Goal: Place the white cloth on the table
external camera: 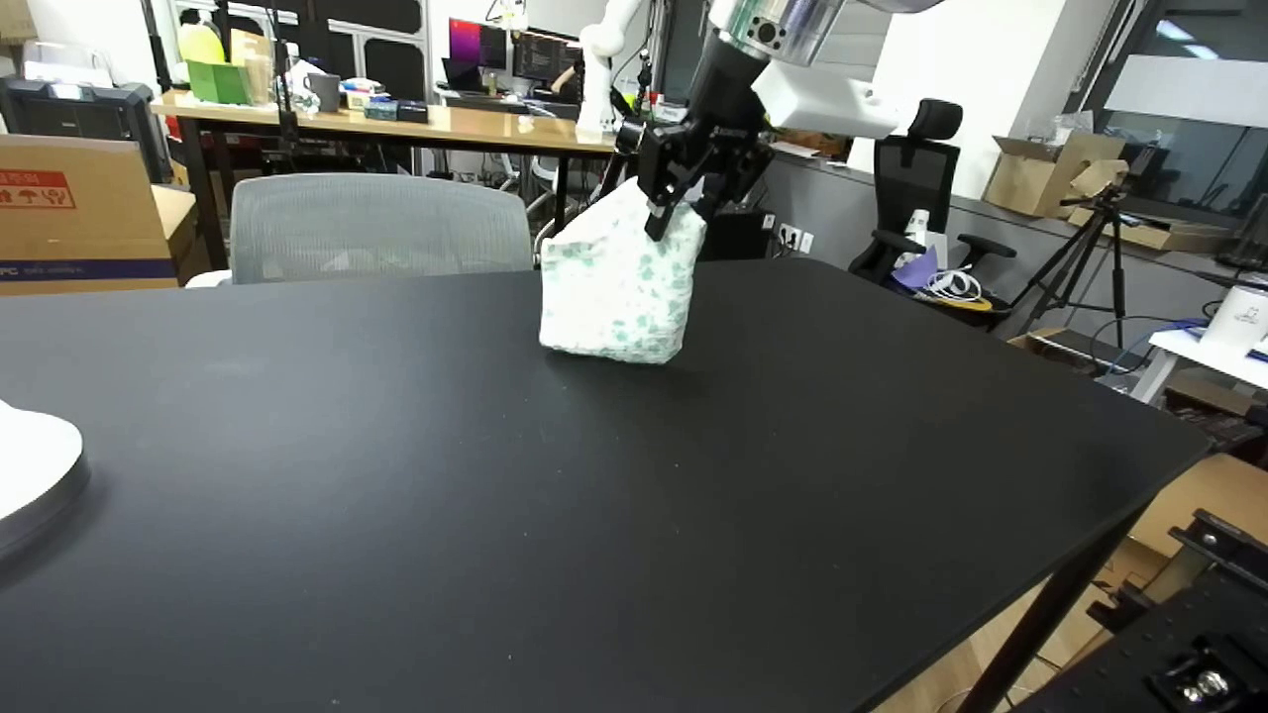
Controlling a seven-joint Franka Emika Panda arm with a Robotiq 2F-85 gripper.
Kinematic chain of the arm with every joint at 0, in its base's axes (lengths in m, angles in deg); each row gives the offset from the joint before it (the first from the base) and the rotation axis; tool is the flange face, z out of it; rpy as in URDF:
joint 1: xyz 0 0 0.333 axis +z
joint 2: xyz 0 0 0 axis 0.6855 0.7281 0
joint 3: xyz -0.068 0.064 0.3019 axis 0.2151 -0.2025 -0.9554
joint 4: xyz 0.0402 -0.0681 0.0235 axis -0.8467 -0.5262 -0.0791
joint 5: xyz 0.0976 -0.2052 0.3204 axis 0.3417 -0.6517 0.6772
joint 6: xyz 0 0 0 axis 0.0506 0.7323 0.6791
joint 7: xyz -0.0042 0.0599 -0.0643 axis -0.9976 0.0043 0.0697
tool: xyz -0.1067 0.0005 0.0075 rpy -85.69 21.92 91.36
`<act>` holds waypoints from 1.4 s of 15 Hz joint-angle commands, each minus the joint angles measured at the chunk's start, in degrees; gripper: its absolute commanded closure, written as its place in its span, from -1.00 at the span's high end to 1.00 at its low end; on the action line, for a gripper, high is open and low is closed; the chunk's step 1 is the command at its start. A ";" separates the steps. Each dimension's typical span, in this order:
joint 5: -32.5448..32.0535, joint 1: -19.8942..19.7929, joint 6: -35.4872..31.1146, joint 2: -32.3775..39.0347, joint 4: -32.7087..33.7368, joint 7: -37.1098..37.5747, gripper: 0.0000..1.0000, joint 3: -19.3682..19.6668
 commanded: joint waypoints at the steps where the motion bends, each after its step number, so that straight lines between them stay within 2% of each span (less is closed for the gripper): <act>1: 1.69 -0.26 -0.02 -0.34 0.64 -0.49 -0.50 -0.81; 4: 0.44 0.11 0.32 -0.84 -0.09 0.38 -0.91 -0.46; 5: 0.51 0.13 0.51 -1.20 -0.42 0.24 -0.98 -0.62; 9: 2.45 0.07 1.76 -2.96 -1.79 -1.75 -0.99 -2.68; 16: 10.92 0.77 6.63 -4.68 -5.27 -9.69 -0.99 -9.07; 21: 10.20 0.81 8.51 -2.90 -7.70 -9.43 -0.99 -10.90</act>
